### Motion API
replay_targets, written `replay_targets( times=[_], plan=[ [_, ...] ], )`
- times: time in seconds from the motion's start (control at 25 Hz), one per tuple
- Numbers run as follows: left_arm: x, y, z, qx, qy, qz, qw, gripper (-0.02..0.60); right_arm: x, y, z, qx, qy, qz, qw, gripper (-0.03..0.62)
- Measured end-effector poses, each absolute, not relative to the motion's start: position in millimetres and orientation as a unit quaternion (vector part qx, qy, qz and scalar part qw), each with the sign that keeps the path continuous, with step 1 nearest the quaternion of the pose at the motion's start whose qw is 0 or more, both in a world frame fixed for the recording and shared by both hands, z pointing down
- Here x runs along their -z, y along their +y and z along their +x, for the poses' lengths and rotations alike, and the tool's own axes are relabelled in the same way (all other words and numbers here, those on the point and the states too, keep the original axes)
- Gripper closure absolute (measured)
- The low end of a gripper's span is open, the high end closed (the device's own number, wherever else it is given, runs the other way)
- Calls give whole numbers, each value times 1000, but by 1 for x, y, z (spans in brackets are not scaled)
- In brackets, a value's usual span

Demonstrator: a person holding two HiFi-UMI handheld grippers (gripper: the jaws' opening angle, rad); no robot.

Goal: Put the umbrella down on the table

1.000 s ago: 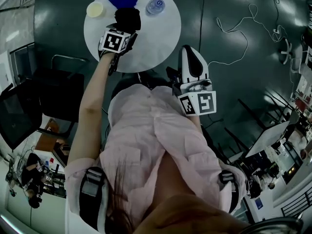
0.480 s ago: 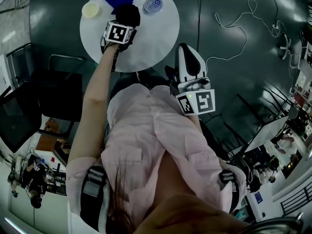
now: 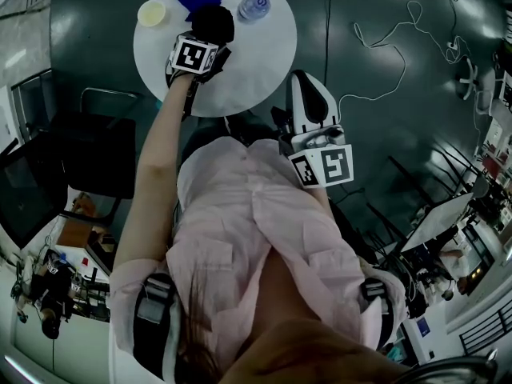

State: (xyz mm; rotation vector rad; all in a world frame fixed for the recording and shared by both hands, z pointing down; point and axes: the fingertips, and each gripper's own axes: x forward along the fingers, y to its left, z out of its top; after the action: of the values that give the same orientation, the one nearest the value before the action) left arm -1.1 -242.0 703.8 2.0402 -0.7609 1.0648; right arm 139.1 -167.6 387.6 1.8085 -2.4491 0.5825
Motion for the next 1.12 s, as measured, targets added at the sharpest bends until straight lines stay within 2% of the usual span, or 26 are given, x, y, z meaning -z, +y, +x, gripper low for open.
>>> replay_targets(
  times=[0.28,0.32,0.4,0.48,0.56,0.72,0.96,1.12],
  plan=[
    [-648,-250,-13,-336,-327,822,322,238,-387,-166,137,-184,-794,579,16,560],
    [-634,-253,-16,-319,-340,827,314,256,-386,-166,136,-182,-796,577,15,560],
    [-604,-260,-23,-284,-371,834,295,418,-384,-167,133,-179,-801,572,11,560],
    [-574,-266,-29,-251,-398,839,273,504,-380,-167,129,-175,-806,566,7,560],
    [-547,-268,-31,-220,-411,846,257,558,-377,-165,124,-171,-810,561,4,560],
    [-477,-262,-35,-150,-426,865,220,563,-368,-162,116,-161,-818,553,-5,560],
    [-354,-227,-59,-65,-475,872,96,563,-354,-163,104,-143,-832,536,-20,560],
    [-312,-188,-87,-18,-519,852,68,563,-342,-165,91,-128,-844,519,-33,560]
  ],
)
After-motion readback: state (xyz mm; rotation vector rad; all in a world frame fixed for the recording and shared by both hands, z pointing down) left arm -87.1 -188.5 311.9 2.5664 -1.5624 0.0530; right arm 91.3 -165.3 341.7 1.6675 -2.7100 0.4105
